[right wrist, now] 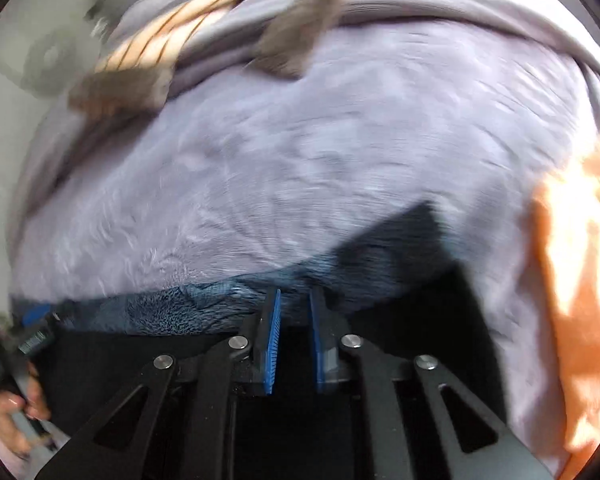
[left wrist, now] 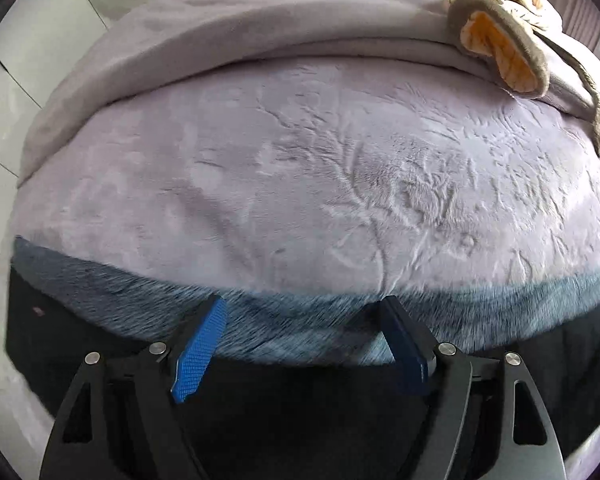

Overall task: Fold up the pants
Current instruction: 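Open both tools and release the folded trousers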

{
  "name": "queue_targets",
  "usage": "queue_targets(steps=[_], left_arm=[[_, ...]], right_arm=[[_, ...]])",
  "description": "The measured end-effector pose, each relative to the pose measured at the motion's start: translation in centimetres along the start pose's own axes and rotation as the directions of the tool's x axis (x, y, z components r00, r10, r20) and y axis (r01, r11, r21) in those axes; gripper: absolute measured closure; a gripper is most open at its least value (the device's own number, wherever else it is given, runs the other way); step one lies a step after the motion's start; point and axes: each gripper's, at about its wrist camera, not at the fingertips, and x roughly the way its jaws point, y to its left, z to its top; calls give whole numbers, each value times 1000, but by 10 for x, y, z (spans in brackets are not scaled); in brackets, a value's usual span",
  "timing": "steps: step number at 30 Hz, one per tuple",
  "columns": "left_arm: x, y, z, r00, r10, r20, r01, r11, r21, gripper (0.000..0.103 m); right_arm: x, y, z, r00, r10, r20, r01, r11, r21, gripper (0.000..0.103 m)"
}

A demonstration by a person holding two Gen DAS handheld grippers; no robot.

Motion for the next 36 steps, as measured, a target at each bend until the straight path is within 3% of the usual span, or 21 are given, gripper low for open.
queue_targets(steps=[1, 3, 6, 11, 16, 22, 24, 26, 28, 30, 34, 36], left_arm=[[-8, 1, -5, 1000, 3, -3, -3, 1000, 5, 24], [-22, 12, -17, 1000, 14, -12, -14, 1000, 17, 24], [-44, 26, -42, 999, 27, -45, -25, 999, 25, 24], [-78, 47, -100, 990, 27, -140, -29, 1000, -8, 24], [-112, 67, -159, 978, 38, -206, -51, 997, -60, 24], [-139, 103, -203, 974, 82, -212, -115, 983, -144, 24], [-136, 125, -202, 974, 88, -209, -124, 979, -165, 24], [-131, 143, -195, 974, 105, -201, -140, 976, -166, 24], [-126, 164, -191, 975, 109, -191, -141, 977, -163, 24], [-116, 183, -184, 979, 94, -183, -122, 981, -152, 24], [-89, 207, -167, 981, 62, -184, -78, 994, -77, 24], [-75, 219, -156, 984, 44, -173, -51, 998, -41, 24]], right_arm=[[-9, -5, -3, 1000, -2, 1, 2, 1000, 7, 82], [-29, -11, -17, 1000, -6, -2, 6, 1000, -4, 65], [-49, -14, -37, 999, 35, -20, -35, 999, 0, 57], [-69, 6, -87, 991, 91, -96, -89, 996, 26, 50], [-80, 36, -136, 976, 142, -167, -140, 990, 26, 49], [-70, 81, -172, 919, 297, -259, -295, 954, 47, 49], [-61, 101, -179, 893, 344, -290, -343, 938, 54, 49], [-52, 126, -185, 852, 420, -312, -417, 905, 80, 49], [-46, 149, -192, 833, 451, -322, -449, 889, 86, 49], [-40, 177, -201, 811, 485, -327, -481, 871, 100, 49], [-7, 226, -209, 746, 586, -316, -547, 810, 211, 49], [8, 245, -213, 755, 589, -288, -533, 807, 253, 49]])
